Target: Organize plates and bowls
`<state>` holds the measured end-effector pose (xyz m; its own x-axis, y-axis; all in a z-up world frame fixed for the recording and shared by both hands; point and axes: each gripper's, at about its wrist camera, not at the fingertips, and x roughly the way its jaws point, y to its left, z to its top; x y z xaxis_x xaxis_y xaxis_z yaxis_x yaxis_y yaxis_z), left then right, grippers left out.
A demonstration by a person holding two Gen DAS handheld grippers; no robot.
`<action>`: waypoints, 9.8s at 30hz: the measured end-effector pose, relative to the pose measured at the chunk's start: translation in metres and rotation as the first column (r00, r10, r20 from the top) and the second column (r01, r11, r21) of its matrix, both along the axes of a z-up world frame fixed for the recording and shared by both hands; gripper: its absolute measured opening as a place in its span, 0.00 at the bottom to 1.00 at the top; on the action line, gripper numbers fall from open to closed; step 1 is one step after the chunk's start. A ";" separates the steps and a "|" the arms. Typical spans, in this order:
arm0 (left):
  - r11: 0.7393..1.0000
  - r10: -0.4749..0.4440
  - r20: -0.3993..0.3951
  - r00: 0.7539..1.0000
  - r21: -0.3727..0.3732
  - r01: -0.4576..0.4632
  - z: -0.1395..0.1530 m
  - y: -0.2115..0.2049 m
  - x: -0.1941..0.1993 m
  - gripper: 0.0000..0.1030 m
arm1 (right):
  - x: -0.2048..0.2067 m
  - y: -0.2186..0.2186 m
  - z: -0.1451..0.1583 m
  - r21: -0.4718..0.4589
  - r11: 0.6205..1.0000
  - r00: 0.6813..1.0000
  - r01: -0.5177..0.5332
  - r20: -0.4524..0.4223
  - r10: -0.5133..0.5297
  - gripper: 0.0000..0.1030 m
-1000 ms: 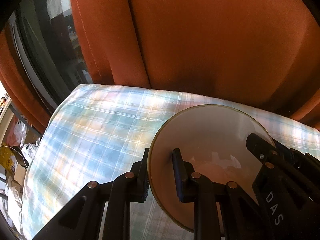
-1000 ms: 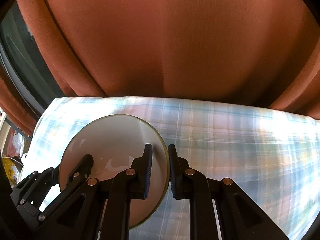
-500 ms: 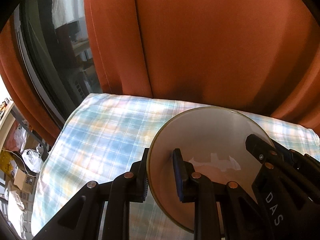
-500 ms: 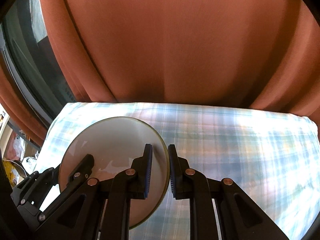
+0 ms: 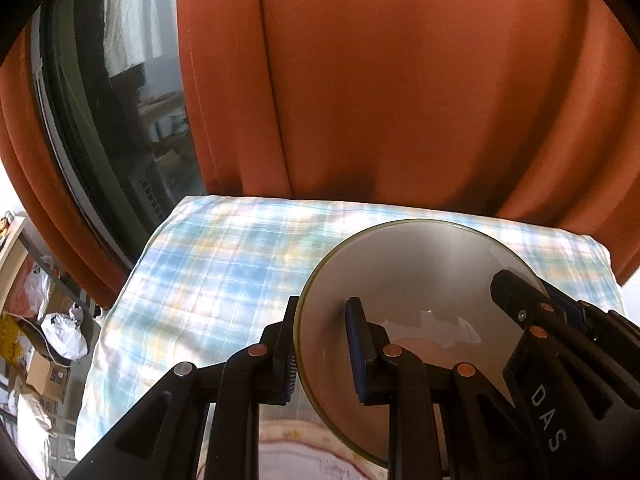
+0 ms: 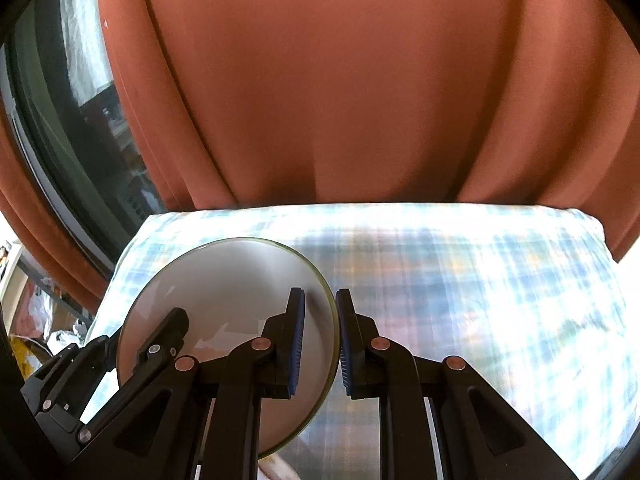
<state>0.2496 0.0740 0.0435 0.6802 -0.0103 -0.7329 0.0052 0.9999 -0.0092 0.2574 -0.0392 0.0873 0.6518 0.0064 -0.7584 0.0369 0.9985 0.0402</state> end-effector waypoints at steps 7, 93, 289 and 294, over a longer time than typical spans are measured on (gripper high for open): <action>0.997 -0.072 0.009 0.997 -0.010 0.072 0.002 -0.010 -0.036 0.19 | -0.054 -0.011 0.010 -0.003 0.997 0.997 0.071 0.023 -0.071 0.19; 0.995 -0.104 -0.289 0.952 -0.018 0.103 -0.108 -0.123 -0.145 0.70 | -0.169 -0.137 -0.097 0.106 0.993 0.971 -0.058 -0.227 0.081 0.59; 0.994 -0.090 0.193 0.977 -0.045 0.100 -0.050 0.033 -0.335 0.99 | -0.380 -0.053 -0.055 -0.043 0.991 0.972 0.124 0.205 -0.113 0.90; 0.994 -0.088 0.200 0.976 -0.046 0.099 -0.048 0.035 -0.336 1.00 | -0.381 -0.052 -0.054 -0.045 0.991 0.972 0.124 0.206 -0.112 0.91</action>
